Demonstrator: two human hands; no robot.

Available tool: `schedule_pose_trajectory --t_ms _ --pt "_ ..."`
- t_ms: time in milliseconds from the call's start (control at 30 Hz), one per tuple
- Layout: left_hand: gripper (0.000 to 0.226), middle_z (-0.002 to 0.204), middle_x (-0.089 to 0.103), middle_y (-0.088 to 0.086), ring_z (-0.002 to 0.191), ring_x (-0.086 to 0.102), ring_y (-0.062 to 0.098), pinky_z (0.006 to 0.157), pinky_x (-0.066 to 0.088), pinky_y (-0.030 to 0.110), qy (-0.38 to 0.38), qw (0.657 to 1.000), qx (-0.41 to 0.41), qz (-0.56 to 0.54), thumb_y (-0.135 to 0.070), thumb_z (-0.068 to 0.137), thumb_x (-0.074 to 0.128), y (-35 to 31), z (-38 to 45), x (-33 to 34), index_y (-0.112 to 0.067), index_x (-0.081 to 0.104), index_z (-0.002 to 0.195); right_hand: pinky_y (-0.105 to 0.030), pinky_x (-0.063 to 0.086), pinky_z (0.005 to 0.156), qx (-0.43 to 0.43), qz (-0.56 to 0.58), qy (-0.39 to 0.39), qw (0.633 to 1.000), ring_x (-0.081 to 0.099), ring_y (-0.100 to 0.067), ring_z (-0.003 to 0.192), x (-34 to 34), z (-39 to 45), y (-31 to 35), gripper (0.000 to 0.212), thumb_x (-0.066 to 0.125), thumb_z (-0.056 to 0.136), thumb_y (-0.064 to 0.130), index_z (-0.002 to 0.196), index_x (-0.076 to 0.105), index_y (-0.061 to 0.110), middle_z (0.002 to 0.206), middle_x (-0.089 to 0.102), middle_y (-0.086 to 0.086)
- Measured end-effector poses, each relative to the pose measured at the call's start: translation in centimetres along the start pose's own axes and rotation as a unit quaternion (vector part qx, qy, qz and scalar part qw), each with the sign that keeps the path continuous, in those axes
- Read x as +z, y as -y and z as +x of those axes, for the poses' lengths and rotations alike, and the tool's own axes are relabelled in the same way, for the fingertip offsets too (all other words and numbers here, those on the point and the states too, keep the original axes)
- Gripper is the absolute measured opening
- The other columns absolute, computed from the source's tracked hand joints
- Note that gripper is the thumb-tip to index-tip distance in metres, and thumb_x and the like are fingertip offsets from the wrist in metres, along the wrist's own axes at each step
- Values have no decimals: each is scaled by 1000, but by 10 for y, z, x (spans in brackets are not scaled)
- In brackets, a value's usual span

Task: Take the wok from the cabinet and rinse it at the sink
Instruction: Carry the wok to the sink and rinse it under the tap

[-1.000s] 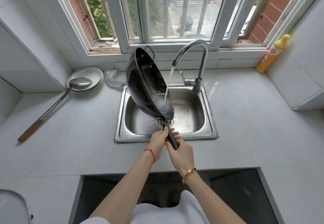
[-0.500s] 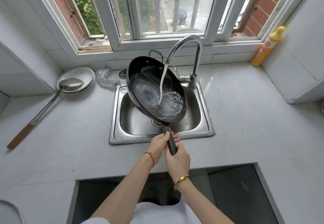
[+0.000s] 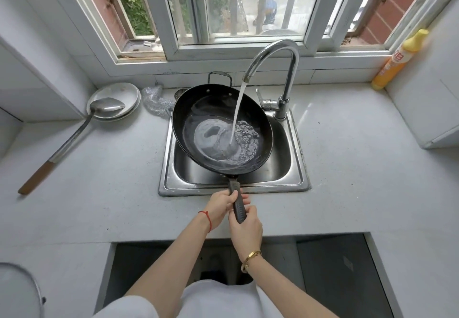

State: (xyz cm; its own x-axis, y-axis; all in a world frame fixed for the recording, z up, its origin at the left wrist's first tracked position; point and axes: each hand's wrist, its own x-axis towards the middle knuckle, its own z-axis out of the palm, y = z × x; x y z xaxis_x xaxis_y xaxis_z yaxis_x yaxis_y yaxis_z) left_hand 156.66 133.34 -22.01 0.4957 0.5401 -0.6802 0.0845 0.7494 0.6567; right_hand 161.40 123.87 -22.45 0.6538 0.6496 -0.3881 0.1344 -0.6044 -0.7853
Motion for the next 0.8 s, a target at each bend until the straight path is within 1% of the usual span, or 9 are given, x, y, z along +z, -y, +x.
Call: schedule_pose_trajectory --t_ms 167,300,367,500,600,667,700,767,800 --pt "31 115 68 17 95 70 23 77 58 24 -19 999 -18 47 -8 102 43 1 3 -7 7 55 126 -17 42 48 24 17 45 999 59 -13 66 6 -1 -6 22 60 93 34 102 47 18 82 61 -1" --pt "30 115 67 17 90 70 21 69 57 19 -26 998 -26 57 -7 103 41 5 4 -9 8 55 125 -11 39 45 23 11 66 997 58 -10 69 7 -2 -8 23 58 95 32 105 43 18 87 61 -2" --pt "30 113 66 18 87 69 21 68 58 18 -26 998 -27 59 -5 103 41 7 7 -10 9 54 125 -10 38 44 19 12 77 997 57 -9 70 6 -2 -10 23 58 95 31 106 42 17 89 61 -2" --pt "29 102 68 13 84 68 21 74 58 21 -34 996 -41 66 -3 102 41 15 10 -13 10 54 125 -12 38 48 18 8 121 992 56 -8 66 0 4 -16 19 59 94 30 102 46 17 84 60 3" --pt "28 104 67 16 84 66 22 75 57 21 -38 995 -49 73 0 101 41 23 13 -16 11 54 124 -20 45 55 -4 -31 157 987 57 -7 65 -11 10 -19 21 58 94 39 97 52 19 78 61 7" --pt "29 114 65 21 88 67 23 81 56 22 -40 994 -46 88 0 101 41 25 15 -18 12 54 124 -25 44 58 -34 -76 149 985 55 -10 64 -22 21 -17 26 54 94 43 85 54 19 71 60 6" --pt "29 116 64 22 84 70 19 81 56 21 -39 994 -45 95 0 101 41 26 17 -19 13 54 124 -28 44 59 -43 -91 129 987 56 -13 63 -28 31 -15 31 52 95 44 79 53 17 69 60 3" --pt "29 114 63 22 69 73 9 71 56 15 -34 994 -47 96 -1 103 38 27 17 -18 12 52 125 -36 49 66 -48 -80 76 993 60 -21 67 -39 57 -5 36 49 96 44 73 54 16 68 63 -1" --pt "29 114 62 21 66 72 7 67 56 14 -31 994 -50 97 -2 103 37 27 18 -18 10 51 126 -38 52 69 -40 -51 52 997 62 -23 69 -45 73 4 37 47 96 42 72 56 16 68 65 -2"
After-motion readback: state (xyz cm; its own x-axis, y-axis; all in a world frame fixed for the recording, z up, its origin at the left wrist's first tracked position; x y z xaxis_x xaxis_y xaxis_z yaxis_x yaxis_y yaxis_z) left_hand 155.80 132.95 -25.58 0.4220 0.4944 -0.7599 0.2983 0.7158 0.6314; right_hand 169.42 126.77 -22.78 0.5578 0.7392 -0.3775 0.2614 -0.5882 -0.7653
